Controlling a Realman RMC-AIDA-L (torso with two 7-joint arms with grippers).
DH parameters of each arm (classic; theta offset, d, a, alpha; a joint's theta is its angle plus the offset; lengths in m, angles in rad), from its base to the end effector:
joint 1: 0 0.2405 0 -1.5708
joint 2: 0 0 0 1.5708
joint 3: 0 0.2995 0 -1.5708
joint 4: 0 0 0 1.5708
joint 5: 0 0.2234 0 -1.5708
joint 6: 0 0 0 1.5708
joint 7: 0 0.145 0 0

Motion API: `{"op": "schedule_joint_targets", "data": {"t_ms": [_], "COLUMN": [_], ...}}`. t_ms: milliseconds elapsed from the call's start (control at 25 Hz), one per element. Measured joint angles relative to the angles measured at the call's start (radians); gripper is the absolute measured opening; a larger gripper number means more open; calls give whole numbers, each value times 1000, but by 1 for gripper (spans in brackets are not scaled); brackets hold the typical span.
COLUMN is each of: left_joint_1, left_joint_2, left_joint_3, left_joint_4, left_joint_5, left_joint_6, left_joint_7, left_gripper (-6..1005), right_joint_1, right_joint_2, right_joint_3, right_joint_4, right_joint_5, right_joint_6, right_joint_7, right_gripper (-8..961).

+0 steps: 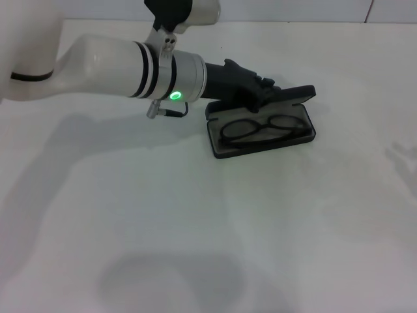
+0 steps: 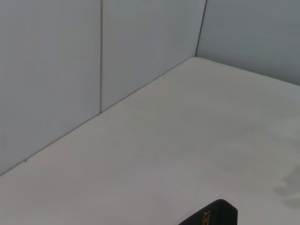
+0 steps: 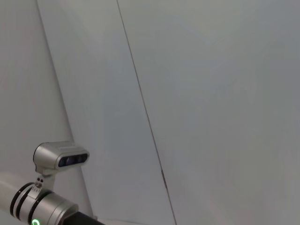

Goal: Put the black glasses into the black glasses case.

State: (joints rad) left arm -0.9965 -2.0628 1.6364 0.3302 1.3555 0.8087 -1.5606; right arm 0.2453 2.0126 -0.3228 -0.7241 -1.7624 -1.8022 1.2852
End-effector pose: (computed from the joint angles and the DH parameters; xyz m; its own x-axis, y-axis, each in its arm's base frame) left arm -0.1581 0.4636 -0.1395 0.9026 0.3257 0.2816 0.3958 -0.8851 -0.2448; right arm 0.3865 0.2668 0.0949 0.6090 -0.1385 -0.7810 -0.6309 -0.6814 -0.3711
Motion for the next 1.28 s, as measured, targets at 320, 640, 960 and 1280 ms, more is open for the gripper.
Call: {"op": "schedule_joint_targets", "data": {"t_ms": [320, 640, 960, 1280], "left_joint_1": [1, 3, 8, 178], "left_joint_2": [-9, -16, -23, -25], "left_joint_3": [5, 7, 9, -28], "left_joint_4": [0, 3, 1, 308], "left_joint_5": [16, 70, 147, 146], "left_joint_6": [5, 66, 104, 213], "left_joint_7": [-1, -14, -46, -52], "left_gripper": [219, 236, 253, 270], "right_joint_1": [-2, 1, 4, -8], "right_joint_2": [0, 0, 0, -3], "right_joint_3": [1, 1, 0, -1], "right_joint_4": [12, 16, 16, 15], "right_joint_5": [0, 1, 2, 2], "right_joint_6": [0, 1, 1, -33], "right_joint_7": [-6, -9, -9, -10], "right_gripper": [246, 254, 261, 269]}}
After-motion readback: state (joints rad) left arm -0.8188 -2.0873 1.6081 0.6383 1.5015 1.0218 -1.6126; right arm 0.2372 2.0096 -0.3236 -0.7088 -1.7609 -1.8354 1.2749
